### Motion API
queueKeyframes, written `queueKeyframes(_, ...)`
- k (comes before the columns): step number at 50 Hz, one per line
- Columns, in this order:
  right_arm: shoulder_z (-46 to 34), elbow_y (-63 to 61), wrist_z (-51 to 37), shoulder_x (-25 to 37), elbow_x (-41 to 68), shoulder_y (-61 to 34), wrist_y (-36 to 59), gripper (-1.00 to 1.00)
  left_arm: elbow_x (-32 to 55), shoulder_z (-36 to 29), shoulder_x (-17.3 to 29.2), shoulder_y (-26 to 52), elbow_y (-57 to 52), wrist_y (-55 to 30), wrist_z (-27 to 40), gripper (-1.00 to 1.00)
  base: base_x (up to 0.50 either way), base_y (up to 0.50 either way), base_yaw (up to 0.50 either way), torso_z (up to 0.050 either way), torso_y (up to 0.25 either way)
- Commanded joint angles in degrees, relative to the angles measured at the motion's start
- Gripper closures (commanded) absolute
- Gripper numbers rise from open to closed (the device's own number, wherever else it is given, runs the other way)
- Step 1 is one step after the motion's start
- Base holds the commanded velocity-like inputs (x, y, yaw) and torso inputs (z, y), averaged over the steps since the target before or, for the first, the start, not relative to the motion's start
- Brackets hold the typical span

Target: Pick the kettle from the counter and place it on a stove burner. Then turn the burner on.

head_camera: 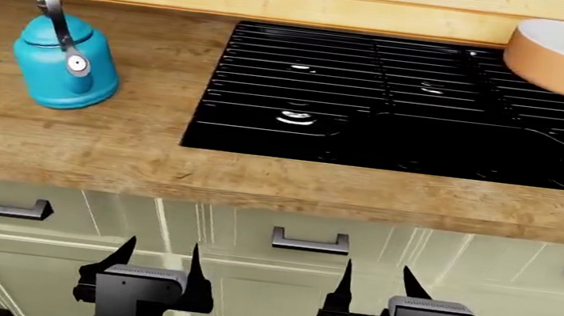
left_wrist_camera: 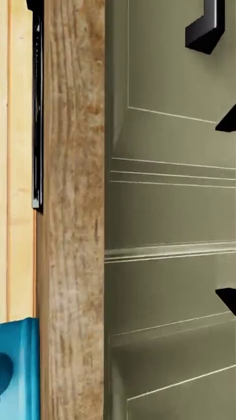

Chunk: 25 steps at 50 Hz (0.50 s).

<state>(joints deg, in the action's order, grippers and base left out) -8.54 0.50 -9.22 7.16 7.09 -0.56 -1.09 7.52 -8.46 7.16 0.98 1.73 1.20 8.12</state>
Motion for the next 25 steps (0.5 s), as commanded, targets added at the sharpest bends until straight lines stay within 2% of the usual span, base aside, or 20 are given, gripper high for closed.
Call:
queueKeyframes(1,-0.6,0.0,-0.5,0.5,0.6,0.0,-0.2,-1.00,0.4,-0.6,0.5,0.0,0.0,0.1,0.6,-1.00,0.00,0.50,0.00,0.000,0.000)
queueKeyframes(25,-1.9,-0.5,-1.6,1.1,1.3,0.3,0.0,-1.00,1.8,-1.5,1.3,0.3,0.2,0.3,1.2,-1.00,0.00,0.50,0.00,0.000,0.000)
